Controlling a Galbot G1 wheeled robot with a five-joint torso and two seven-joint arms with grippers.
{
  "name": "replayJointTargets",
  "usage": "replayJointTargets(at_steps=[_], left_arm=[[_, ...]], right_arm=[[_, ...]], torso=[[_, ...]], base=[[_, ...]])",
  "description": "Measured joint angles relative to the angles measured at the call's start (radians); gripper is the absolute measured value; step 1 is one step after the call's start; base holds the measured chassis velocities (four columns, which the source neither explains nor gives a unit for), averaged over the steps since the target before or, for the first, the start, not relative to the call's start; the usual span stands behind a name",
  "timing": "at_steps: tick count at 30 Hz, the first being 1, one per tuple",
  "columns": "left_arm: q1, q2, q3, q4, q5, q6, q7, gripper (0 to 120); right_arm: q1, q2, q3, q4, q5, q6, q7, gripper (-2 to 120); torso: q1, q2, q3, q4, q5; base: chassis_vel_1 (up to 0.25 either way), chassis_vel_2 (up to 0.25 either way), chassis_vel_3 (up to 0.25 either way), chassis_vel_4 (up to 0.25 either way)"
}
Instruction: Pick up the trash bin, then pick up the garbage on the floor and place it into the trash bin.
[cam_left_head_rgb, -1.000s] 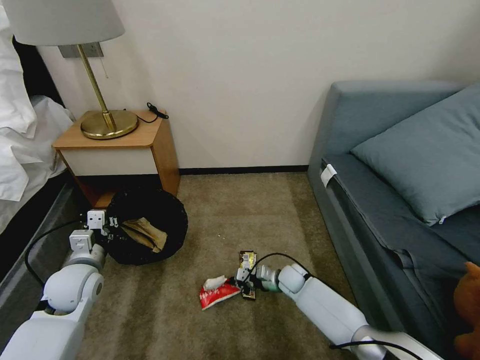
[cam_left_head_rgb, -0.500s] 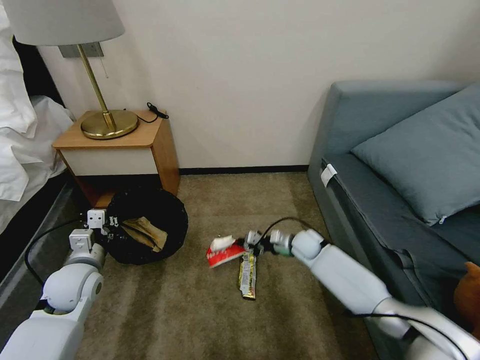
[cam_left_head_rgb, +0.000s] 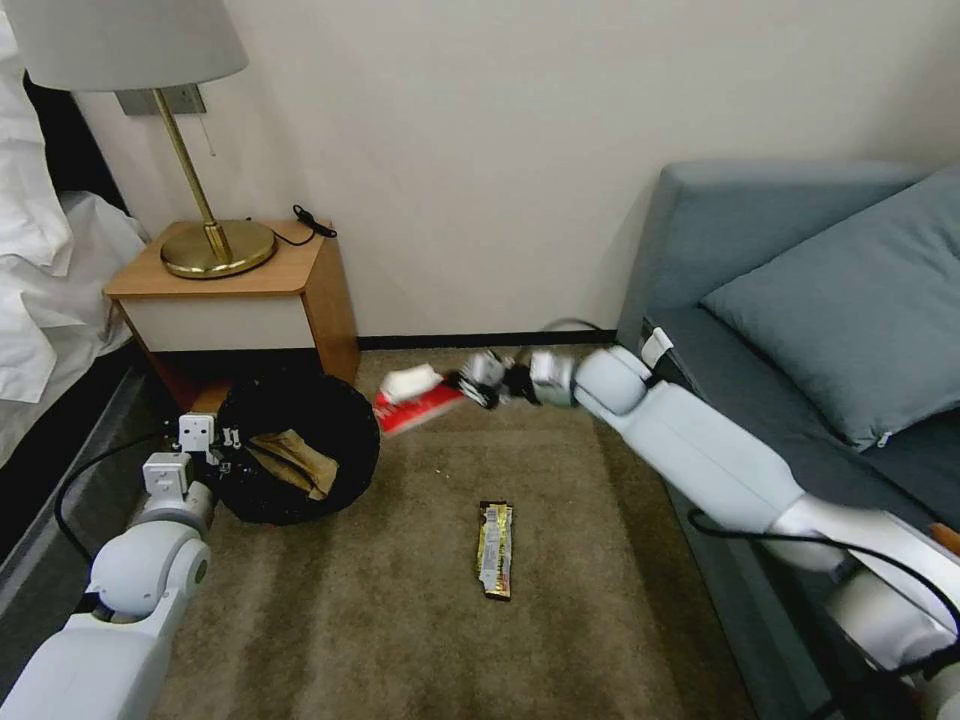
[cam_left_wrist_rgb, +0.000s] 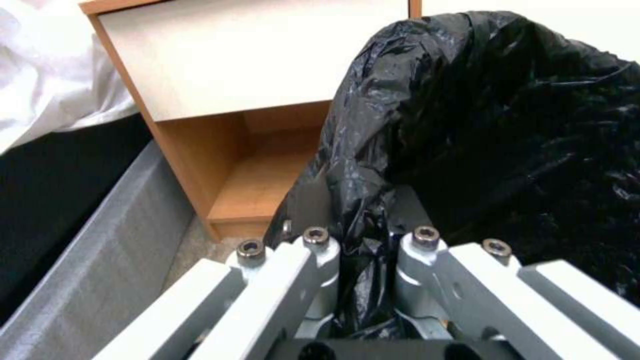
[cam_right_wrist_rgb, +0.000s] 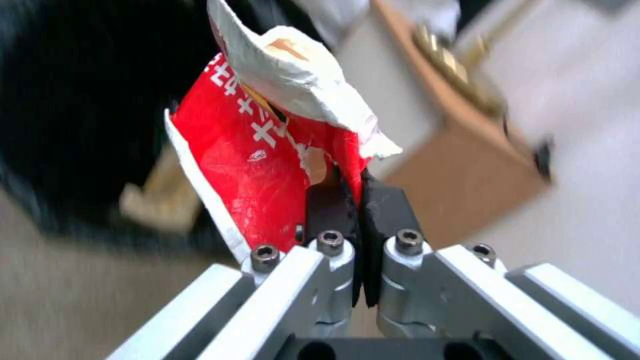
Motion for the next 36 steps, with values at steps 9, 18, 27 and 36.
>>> replayJointTargets(at_steps=[9,18,27,36], left_arm=[[0.004,-0.008,0.000,0.006,0.001,0.000,0.000,5],[-0.003,-0.008,0.000,0.011,0.000,0.000,0.000,5],[-0.009,-0.013,0.004,0.023,0.000,0.000,0.001,5],[-0.009,-0.014,0.004,0.022,0.001,0.000,0.002,5]], right_arm=[[0.018,0.122,-0.059,-0.035,0.013,-0.012,0.038,0],[0.001,0.185,-0.091,-0.146,-0.018,0.031,0.126,0],[-0.017,0.212,-0.108,-0.217,-0.041,0.054,0.198,26],[-0.026,0.203,-0.111,-0.192,-0.040,0.053,0.219,58]], torso=[[0.000,0.000,0.000,-0.0001,-0.0001],[0.000,0.000,0.000,-0.0002,0.0000],[0.000,0.000,0.000,-0.0002,0.0001],[0.000,0.000,0.000,-0.0001,0.0002]], base=[[0.000,0.000,0.000,0.000],[0.000,0.000,0.000,0.000],[0.000,0.000,0.000,0.000],[0.000,0.000,0.000,0.000]])
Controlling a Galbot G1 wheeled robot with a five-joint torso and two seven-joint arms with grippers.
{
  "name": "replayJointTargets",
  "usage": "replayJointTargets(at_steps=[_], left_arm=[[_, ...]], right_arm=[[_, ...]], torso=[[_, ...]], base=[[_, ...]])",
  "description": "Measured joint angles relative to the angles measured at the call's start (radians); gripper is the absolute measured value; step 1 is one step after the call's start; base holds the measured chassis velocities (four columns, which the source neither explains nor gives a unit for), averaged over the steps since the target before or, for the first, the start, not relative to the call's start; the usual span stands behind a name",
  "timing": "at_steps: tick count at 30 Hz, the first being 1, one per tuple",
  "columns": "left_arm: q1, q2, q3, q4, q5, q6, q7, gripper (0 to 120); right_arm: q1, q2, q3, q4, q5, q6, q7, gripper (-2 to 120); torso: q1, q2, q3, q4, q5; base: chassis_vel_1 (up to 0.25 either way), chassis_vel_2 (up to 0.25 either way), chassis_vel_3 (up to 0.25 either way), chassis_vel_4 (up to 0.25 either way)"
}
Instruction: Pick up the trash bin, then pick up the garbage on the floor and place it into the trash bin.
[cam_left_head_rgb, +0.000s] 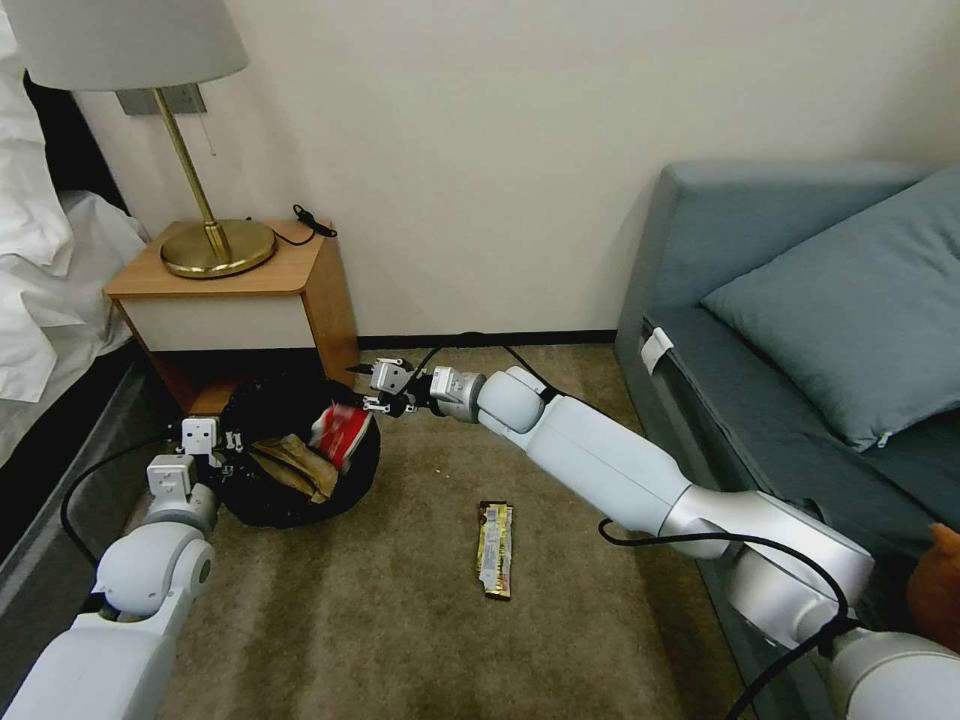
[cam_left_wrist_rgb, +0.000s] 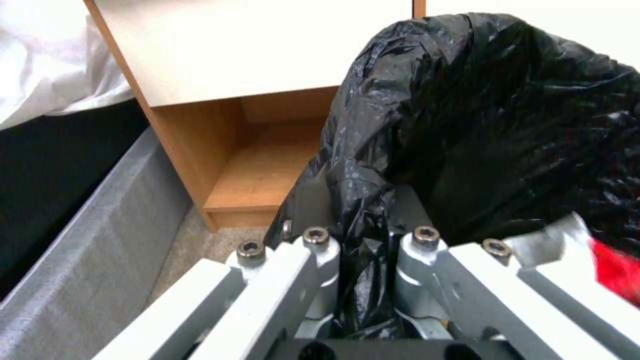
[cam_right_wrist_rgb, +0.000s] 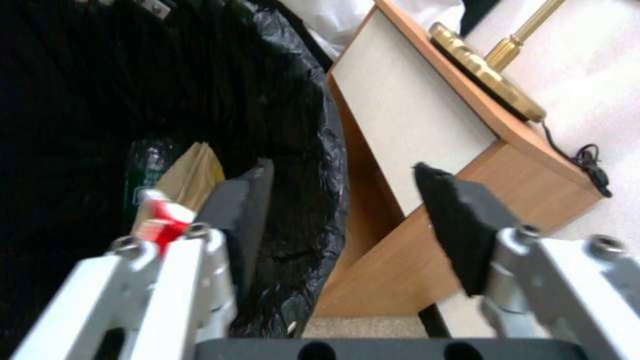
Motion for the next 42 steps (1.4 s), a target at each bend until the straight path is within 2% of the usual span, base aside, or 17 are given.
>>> replayJointTargets(at_steps=[1,3,5,6,9,12,20,27,42], left_arm=[[0.000,0.000,0.000,0.000,0.000,0.000,0.000,5],[-0.001,0.001,0.000,-0.002,0.000,0.000,0.000,5],[-0.001,0.001,0.000,-0.003,0.000,0.000,0.000,5],[-0.004,0.003,-0.001,-0.004,0.000,0.000,0.000,5],[-0.005,0.004,-0.001,-0.004,0.000,0.000,0.000,5],[-0.006,0.008,-0.002,-0.003,-0.002,0.000,0.000,5],[-0.007,0.009,-0.002,0.002,-0.003,-0.001,0.000,5],[-0.010,0.009,0.003,0.005,-0.002,-0.001,0.000,5],[0.004,0.014,-0.007,0.008,-0.005,-0.005,-0.002,5]], right_arm=[[0.000,0.000,0.000,0.000,0.000,0.000,0.000,58],[0.000,-0.014,0.002,0.018,0.001,-0.011,0.004,70],[0.000,-0.018,0.003,0.020,0.001,-0.015,0.004,73],[-0.001,-0.033,0.009,0.021,-0.001,-0.026,0.002,82],[-0.002,-0.039,0.012,0.018,-0.004,-0.030,-0.001,85],[-0.022,-0.071,0.046,-0.030,-0.050,-0.064,-0.035,99],[-0.079,-0.109,0.110,-0.121,-0.092,-0.069,-0.101,100],[-0.181,-0.115,0.188,-0.211,-0.154,-0.013,-0.151,100],[-0.335,-0.081,0.268,-0.255,-0.183,-0.027,-0.150,100]], torso=[[0.000,0.000,0.000,0.0000,0.0000],[0.000,0.000,0.000,0.0000,0.0000],[0.000,0.000,0.000,0.0000,0.0000],[0.000,0.000,0.000,0.0000,0.0000],[0.000,0.000,0.000,-0.0001,0.0001],[0.000,0.000,0.000,0.0000,0.0002],[0.000,0.000,0.000,-0.0001,0.0003],[0.000,0.000,0.000,-0.0002,0.0002],[0.000,0.000,0.000,0.0000,0.0000]], base=[[0.000,0.000,0.000,0.000],[0.000,0.000,0.000,0.000],[0.000,0.000,0.000,0.000],[0.000,0.000,0.000,0.000],[0.000,0.000,0.000,0.000],[0.000,0.000,0.000,0.000],[0.000,0.000,0.000,0.000],[0.000,0.000,0.000,0.000],[0.000,0.000,0.000,0.000]])
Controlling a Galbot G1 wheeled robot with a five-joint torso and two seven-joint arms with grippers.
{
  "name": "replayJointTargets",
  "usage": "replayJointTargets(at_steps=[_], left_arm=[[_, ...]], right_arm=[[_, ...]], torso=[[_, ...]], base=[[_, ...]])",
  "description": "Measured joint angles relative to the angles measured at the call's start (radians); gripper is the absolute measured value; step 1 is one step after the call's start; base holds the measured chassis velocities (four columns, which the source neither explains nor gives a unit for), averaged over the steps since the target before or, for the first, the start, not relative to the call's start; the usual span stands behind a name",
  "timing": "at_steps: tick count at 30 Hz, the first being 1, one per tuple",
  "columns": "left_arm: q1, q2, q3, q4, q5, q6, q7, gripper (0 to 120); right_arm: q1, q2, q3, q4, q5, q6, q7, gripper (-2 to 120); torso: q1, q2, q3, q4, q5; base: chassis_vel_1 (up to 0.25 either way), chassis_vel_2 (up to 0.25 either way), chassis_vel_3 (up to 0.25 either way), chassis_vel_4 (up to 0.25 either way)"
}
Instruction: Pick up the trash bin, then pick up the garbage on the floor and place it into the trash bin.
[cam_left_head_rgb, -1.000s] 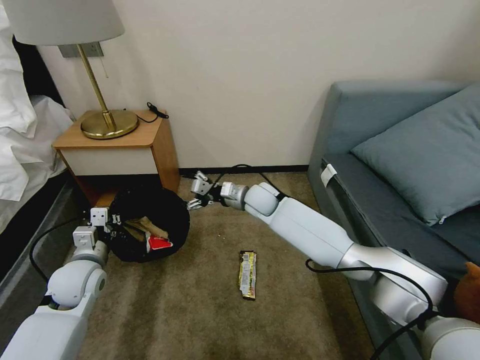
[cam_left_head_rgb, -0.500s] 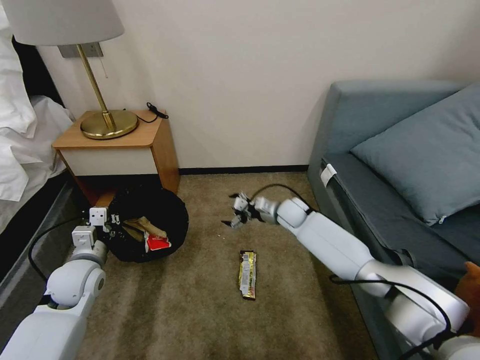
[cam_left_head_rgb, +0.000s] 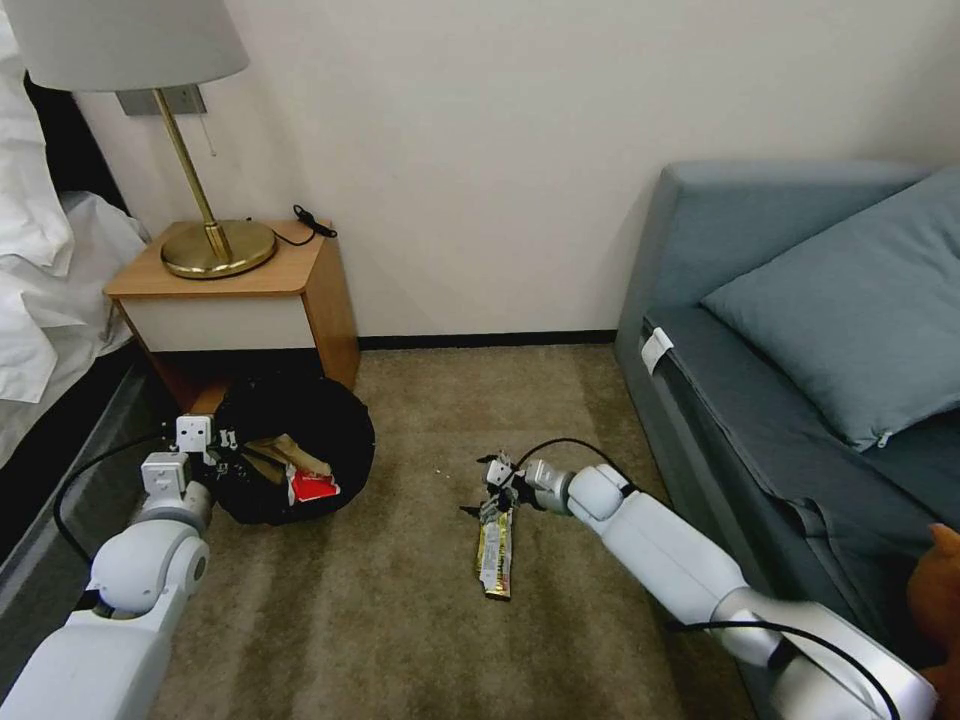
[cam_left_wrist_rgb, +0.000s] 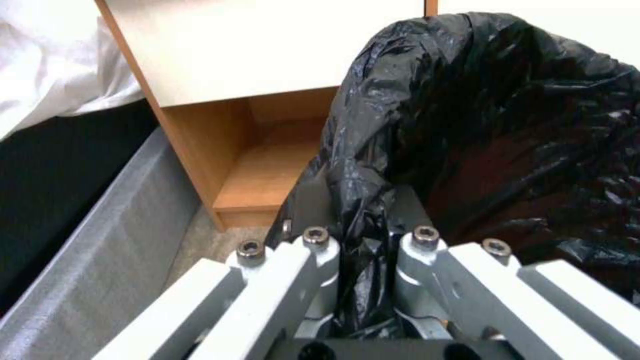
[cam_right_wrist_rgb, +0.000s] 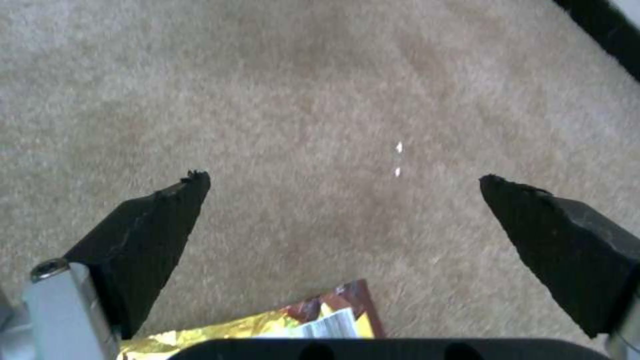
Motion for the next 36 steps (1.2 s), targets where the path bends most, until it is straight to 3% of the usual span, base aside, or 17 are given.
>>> replayJointTargets(at_steps=[18,36], left_arm=[[0.029,-0.032,0.010,-0.015,0.037,-0.013,0.006,5],[0.025,-0.028,0.028,0.000,0.034,-0.027,0.016,5]], right_arm=[[-0.048,0.050,0.053,-0.119,-0.032,0.025,0.070,100],[-0.058,0.069,0.081,-0.182,-0.050,-0.017,0.091,100]], torso=[[0.000,0.000,0.000,-0.0001,0.0001],[0.000,0.000,0.000,0.0000,0.0000]], base=[[0.000,0.000,0.000,0.000],[0.000,0.000,0.000,0.000]])
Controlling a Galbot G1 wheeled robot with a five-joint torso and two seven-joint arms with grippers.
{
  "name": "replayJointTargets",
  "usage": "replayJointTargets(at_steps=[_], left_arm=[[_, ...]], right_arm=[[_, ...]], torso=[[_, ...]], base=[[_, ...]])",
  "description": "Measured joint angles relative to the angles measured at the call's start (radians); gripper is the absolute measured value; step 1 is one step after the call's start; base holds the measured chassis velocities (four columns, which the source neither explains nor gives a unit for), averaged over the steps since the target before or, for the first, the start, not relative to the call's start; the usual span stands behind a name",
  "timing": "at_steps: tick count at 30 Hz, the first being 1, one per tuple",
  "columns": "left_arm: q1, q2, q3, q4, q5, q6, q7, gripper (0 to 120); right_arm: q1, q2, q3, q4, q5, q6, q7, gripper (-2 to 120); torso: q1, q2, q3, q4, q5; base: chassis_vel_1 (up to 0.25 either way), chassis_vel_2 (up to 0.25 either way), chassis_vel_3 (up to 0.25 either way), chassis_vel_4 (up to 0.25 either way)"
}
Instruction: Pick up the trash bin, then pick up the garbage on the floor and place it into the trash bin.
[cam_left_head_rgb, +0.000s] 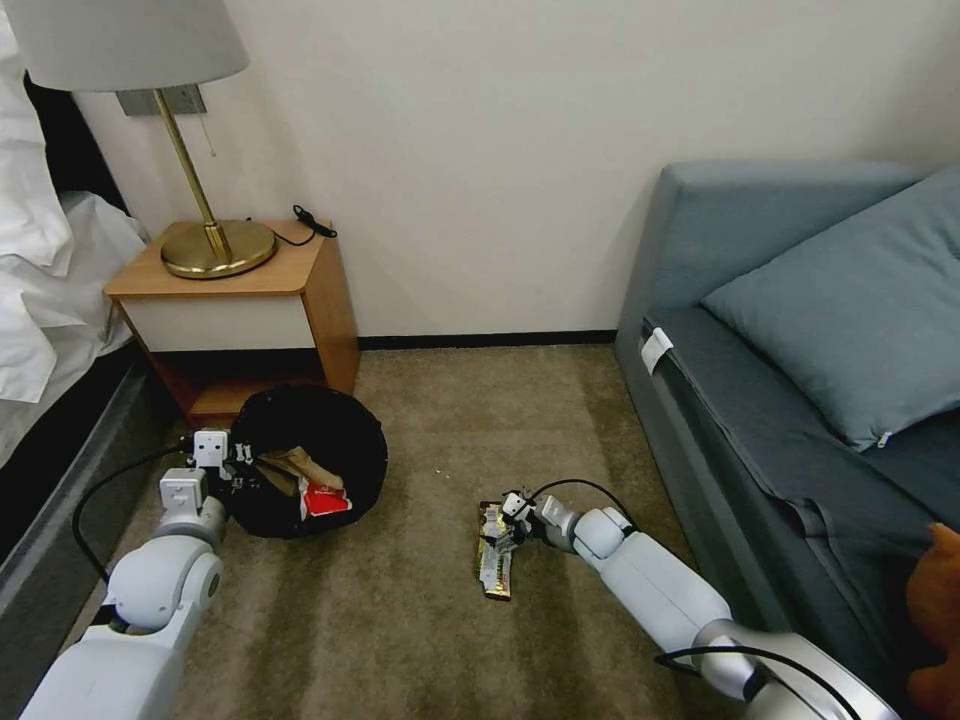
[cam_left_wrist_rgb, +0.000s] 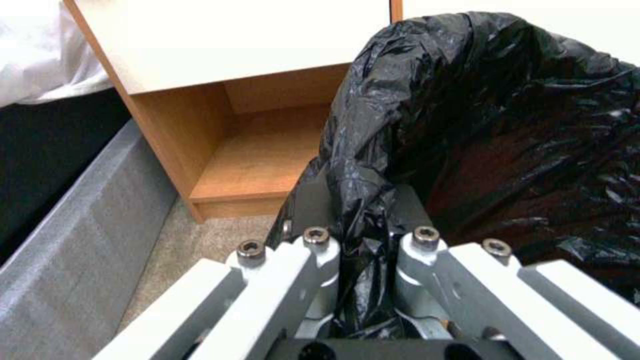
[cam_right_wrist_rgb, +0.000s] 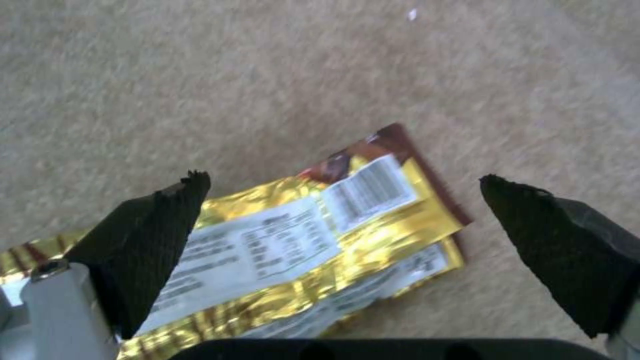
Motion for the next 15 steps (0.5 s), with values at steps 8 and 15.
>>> replayJointTargets(at_steps=[8,15], left_arm=[[0.011,0.000,0.000,0.000,0.000,-0.009,0.007,5],[0.014,0.001,-0.002,-0.001,0.001,-0.010,0.007,5]], right_arm=[[-0.025,0.003,-0.001,0.001,-0.013,-0.007,-0.001,100],[-0.031,-0.001,0.003,0.003,-0.021,-0.008,-0.002,100]], torso=[[0.000,0.000,0.000,-0.0001,0.0000],[0.000,0.000,0.000,0.0000,0.0000]], base=[[0.000,0.000,0.000,0.000],[0.000,0.000,0.000,0.000]])
